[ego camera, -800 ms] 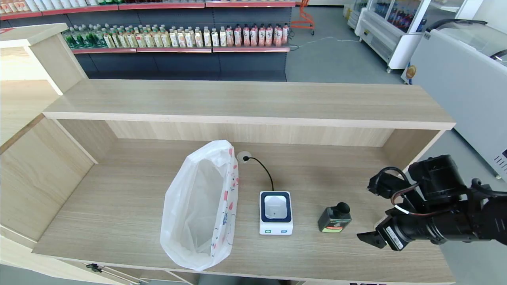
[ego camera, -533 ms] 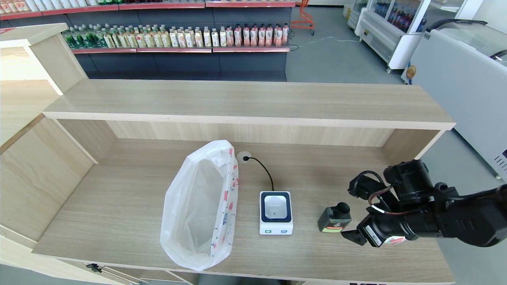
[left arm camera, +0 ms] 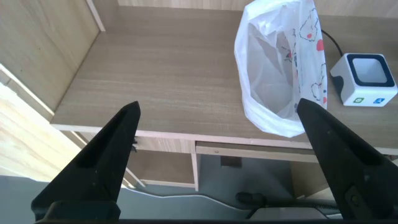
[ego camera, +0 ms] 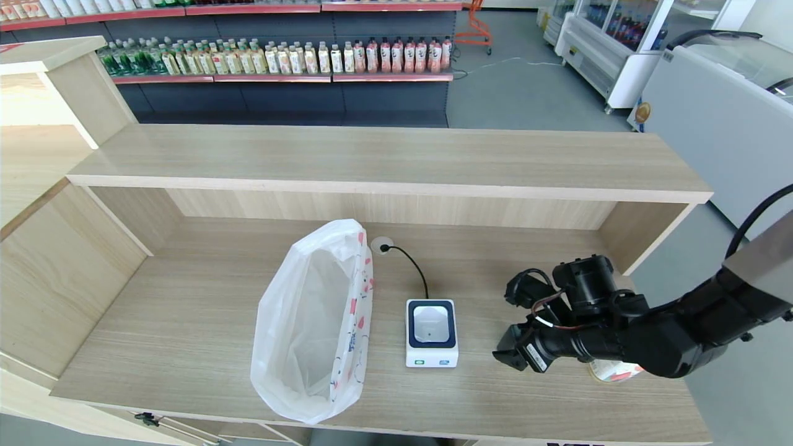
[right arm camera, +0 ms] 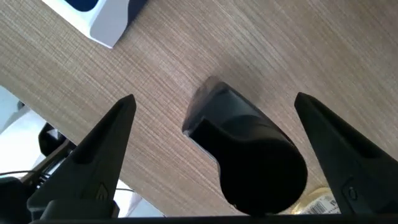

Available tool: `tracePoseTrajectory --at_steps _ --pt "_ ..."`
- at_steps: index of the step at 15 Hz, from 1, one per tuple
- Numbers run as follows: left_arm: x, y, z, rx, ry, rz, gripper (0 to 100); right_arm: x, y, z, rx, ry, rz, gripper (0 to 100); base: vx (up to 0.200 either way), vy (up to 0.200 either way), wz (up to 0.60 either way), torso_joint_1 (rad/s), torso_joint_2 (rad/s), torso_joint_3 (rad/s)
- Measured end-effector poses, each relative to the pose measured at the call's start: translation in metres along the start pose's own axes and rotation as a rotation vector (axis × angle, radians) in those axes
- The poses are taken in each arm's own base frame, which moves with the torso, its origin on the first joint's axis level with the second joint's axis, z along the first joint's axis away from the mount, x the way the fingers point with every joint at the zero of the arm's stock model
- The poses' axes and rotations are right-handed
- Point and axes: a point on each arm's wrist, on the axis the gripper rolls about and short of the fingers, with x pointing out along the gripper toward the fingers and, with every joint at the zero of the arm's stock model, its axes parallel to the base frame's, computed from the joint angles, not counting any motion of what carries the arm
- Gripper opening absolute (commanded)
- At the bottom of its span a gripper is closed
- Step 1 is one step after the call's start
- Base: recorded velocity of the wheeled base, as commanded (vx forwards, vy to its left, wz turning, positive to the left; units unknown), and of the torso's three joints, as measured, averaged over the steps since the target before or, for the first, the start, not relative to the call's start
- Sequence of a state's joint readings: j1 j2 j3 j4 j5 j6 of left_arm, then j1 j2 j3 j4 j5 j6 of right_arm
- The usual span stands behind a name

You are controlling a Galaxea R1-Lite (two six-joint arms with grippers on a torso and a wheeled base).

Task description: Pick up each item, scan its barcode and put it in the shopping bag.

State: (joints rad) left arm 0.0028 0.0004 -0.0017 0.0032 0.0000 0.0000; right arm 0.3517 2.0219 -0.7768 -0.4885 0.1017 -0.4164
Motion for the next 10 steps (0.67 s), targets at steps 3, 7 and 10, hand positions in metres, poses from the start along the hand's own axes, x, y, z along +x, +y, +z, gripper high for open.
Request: tracePoseTrajectory --at_steps 3,7,10 --pt "0.000 0.000 0.000 0.000 0.000 0.000 100 0.014 0.003 0.001 -0.011 -0.015 0.009 100 0.000 0.000 0.00 0.000 0.00 0.000" --pt "0.000 0.000 0.000 0.000 0.000 0.000 100 0.024 0.005 0.003 -0.020 -0.016 0.016 0 0.000 0.000 0.00 0.000 0.00 0.000" --pt "0.000 0.000 0.000 0.000 0.000 0.000 100 0.023 0.008 0.005 -0.018 -0.025 0.020 0 0.000 0.000 0.00 0.000 0.00 0.000"
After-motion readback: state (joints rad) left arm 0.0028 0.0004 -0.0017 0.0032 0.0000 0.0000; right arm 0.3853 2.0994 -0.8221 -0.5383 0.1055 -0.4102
